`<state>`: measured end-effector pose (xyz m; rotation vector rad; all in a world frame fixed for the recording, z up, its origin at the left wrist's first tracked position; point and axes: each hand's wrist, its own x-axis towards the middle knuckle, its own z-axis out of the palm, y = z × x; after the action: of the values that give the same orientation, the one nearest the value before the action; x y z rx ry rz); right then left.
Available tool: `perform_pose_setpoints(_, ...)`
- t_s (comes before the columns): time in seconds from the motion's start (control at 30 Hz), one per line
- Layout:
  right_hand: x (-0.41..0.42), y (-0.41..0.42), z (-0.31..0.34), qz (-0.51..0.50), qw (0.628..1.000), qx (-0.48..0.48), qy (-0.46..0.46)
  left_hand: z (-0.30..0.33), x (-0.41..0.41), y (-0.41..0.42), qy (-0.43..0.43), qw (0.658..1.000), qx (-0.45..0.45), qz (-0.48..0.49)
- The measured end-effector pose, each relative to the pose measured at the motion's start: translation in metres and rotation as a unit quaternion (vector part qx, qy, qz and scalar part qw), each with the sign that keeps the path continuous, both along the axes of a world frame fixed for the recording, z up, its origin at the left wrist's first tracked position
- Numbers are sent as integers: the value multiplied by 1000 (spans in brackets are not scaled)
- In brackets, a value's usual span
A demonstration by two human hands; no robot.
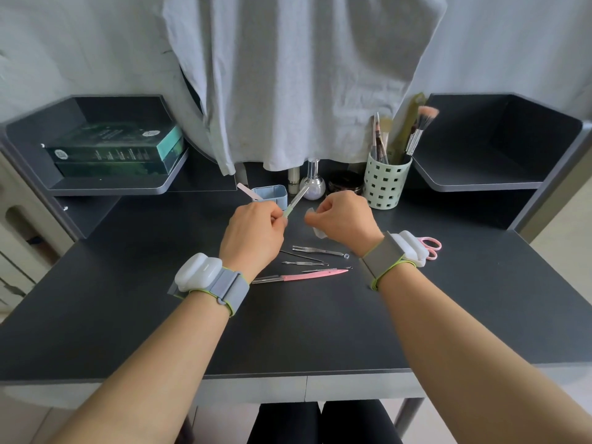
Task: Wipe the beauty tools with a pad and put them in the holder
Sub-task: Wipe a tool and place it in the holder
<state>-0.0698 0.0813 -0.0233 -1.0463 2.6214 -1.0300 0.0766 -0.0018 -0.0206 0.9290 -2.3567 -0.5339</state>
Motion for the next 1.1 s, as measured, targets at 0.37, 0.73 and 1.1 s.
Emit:
perform_pose_setpoints(0.37,2,9,4,9,995,-58,-80,1,6,1,1,1000,-2,-2)
perform_pose_setpoints(0.73,-5,9,3,-46,960,-200,-191,-3,7,5,-10,1000,1,-8)
perform_pose_setpoints(1.1,-6,-4,3,-120,927,-302,-188,-3,8,9,-20,1000,7,-7)
